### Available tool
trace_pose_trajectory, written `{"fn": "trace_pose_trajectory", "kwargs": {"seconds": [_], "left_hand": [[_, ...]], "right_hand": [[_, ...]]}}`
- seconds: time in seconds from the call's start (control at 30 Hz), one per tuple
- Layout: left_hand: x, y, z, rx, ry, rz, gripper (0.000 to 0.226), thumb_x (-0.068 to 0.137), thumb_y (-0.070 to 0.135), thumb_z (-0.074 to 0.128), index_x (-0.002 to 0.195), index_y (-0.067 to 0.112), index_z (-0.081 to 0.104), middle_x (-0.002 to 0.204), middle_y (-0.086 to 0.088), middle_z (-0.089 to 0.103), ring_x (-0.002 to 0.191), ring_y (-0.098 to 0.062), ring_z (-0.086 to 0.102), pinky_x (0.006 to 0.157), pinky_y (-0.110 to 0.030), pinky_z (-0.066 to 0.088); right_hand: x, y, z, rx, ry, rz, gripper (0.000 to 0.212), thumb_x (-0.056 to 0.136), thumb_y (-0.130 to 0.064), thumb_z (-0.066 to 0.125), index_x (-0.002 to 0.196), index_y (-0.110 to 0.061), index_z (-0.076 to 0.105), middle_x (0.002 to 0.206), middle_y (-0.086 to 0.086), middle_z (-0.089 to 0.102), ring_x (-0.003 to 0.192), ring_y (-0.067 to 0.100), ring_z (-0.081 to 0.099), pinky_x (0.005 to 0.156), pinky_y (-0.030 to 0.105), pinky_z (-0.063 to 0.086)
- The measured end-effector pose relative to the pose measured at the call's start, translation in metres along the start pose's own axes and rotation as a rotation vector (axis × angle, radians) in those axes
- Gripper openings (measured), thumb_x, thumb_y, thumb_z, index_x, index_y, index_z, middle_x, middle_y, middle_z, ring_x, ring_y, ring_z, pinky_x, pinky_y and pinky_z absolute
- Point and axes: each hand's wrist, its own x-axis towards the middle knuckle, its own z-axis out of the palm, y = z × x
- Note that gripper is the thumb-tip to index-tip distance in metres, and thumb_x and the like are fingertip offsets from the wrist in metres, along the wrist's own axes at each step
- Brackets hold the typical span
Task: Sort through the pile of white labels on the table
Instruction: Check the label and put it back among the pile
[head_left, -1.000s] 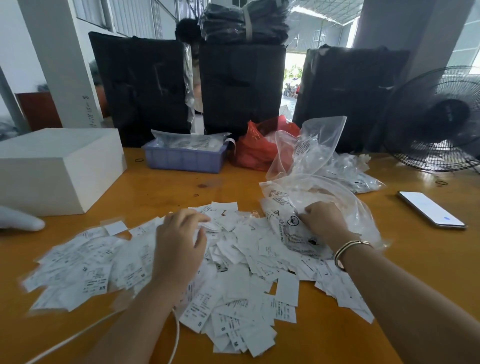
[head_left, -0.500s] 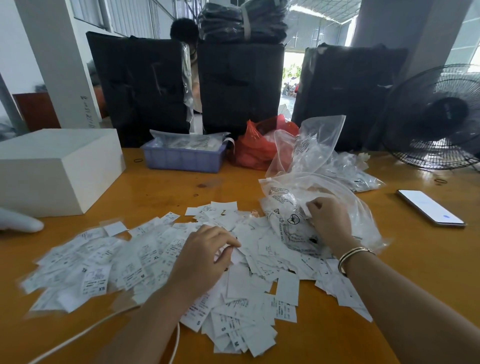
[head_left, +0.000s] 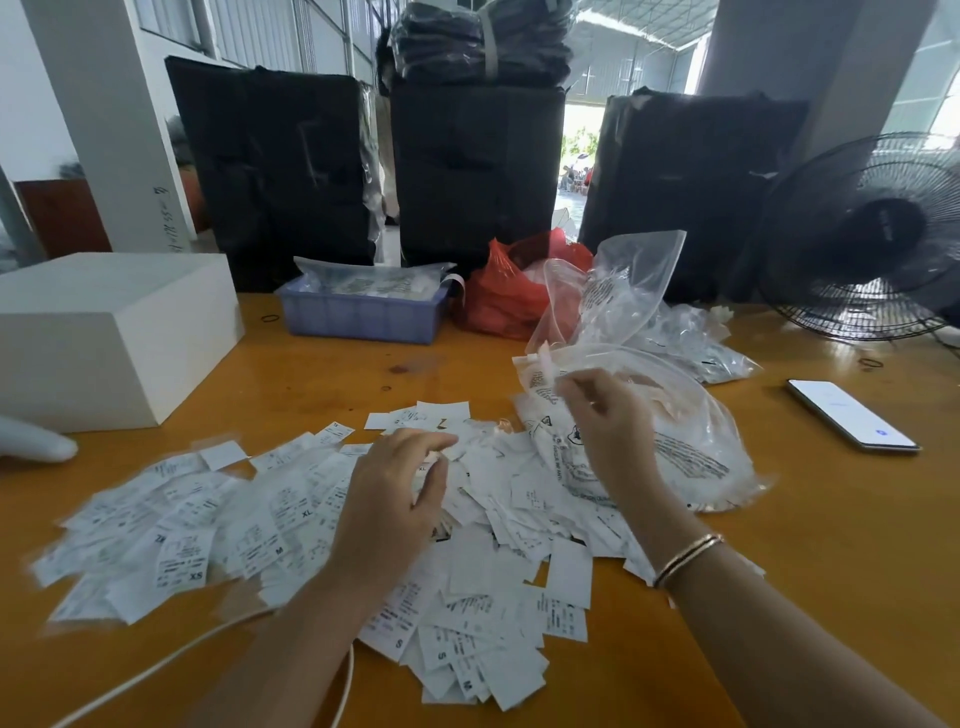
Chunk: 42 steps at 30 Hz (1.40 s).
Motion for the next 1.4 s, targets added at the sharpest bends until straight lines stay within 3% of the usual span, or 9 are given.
{"fn": "trace_pose_trajectory", "kwargs": {"seconds": [0.13,0.27,0.47,0.67,0.8,0.87,0.97,1.1,1.4], "left_hand": [[0.001,0.006,-0.004,-0.103,-0.017,-0.079,0.041,0.091,0.035,0.050,0.130,0.023,0.050,0.125,0.016,0.049,0.119,-0.002,0.045,0.101,-0.022,0.037],[0.001,0.005,-0.007,-0.117,-0.115,-0.072,0.049,0.088,0.037,0.054,0.135,0.024,0.047,0.134,0.017,0.045,0.126,0.005,0.036,0.106,-0.018,0.028],[0.001,0.003,-0.006,-0.128,-0.102,-0.105,0.013,0.085,0.019,0.068,0.094,0.027,0.066,0.091,0.013,0.065,0.092,-0.001,0.058,0.081,-0.019,0.047],[0.004,-0.002,-0.008,-0.185,0.110,-0.273,0.017,0.088,0.023,0.065,0.080,0.035,0.057,0.080,0.018,0.062,0.086,0.015,0.054,0.072,0.002,0.039],[0.005,-0.005,-0.007,-0.219,0.138,-0.321,0.009,0.091,0.030,0.059,0.086,0.037,0.061,0.084,0.021,0.065,0.085,0.012,0.057,0.068,-0.007,0.046],[0.005,-0.006,-0.007,-0.241,0.138,-0.343,0.008,0.091,0.031,0.058,0.090,0.036,0.064,0.086,0.021,0.067,0.086,0.007,0.060,0.074,-0.015,0.049],[0.006,-0.004,-0.009,-0.277,0.111,-0.335,0.013,0.093,0.027,0.056,0.090,0.037,0.063,0.087,0.021,0.068,0.087,0.006,0.062,0.074,-0.015,0.051],[0.006,0.001,-0.007,-0.312,0.042,-0.322,0.020,0.094,0.023,0.054,0.090,0.041,0.063,0.086,0.021,0.069,0.083,0.000,0.064,0.069,-0.017,0.050],[0.002,-0.002,0.000,-0.384,-0.078,-0.294,0.010,0.084,0.018,0.069,0.089,0.027,0.069,0.086,0.021,0.070,0.087,0.007,0.064,0.073,-0.008,0.050]], "right_hand": [[-0.037,-0.021,0.028,0.296,-0.319,0.124,0.012,0.091,-0.016,0.057,0.083,-0.023,0.062,0.075,-0.007,0.069,0.067,0.000,0.063,0.064,0.014,0.050],[-0.055,-0.020,0.043,0.192,-0.487,0.056,0.020,0.092,-0.014,0.058,0.079,-0.029,0.063,0.065,-0.026,0.064,0.066,-0.007,0.059,0.063,0.009,0.045],[-0.057,-0.018,0.044,0.158,-0.466,0.067,0.013,0.093,-0.018,0.057,0.090,-0.028,0.065,0.074,-0.017,0.067,0.072,-0.002,0.061,0.064,0.016,0.049],[-0.064,-0.010,0.041,-0.512,-0.604,-0.275,0.034,0.091,-0.047,0.049,0.116,-0.027,0.063,0.111,-0.009,0.059,0.101,0.010,0.051,0.087,0.030,0.043],[-0.065,-0.012,0.043,-0.655,-0.568,-0.379,0.035,0.097,-0.040,0.038,0.109,-0.022,0.066,0.108,-0.005,0.063,0.097,0.014,0.055,0.087,0.033,0.042],[-0.065,-0.014,0.043,-0.559,-0.484,-0.329,0.030,0.098,-0.035,0.041,0.099,-0.021,0.068,0.095,-0.008,0.067,0.084,0.011,0.058,0.081,0.029,0.044],[-0.064,-0.015,0.040,-0.077,-0.354,0.055,0.016,0.094,-0.027,0.053,0.082,-0.026,0.063,0.075,-0.011,0.064,0.064,-0.002,0.055,0.059,0.014,0.043],[-0.062,-0.014,0.034,0.524,-0.242,0.576,0.007,0.094,-0.018,0.056,0.089,-0.017,0.060,0.069,0.001,0.062,0.056,0.011,0.056,0.056,0.024,0.048],[-0.061,-0.010,0.031,0.819,-0.149,0.555,0.033,0.087,0.001,0.061,0.110,-0.022,0.055,0.068,-0.010,0.067,0.064,0.009,0.064,0.059,0.021,0.051]]}}
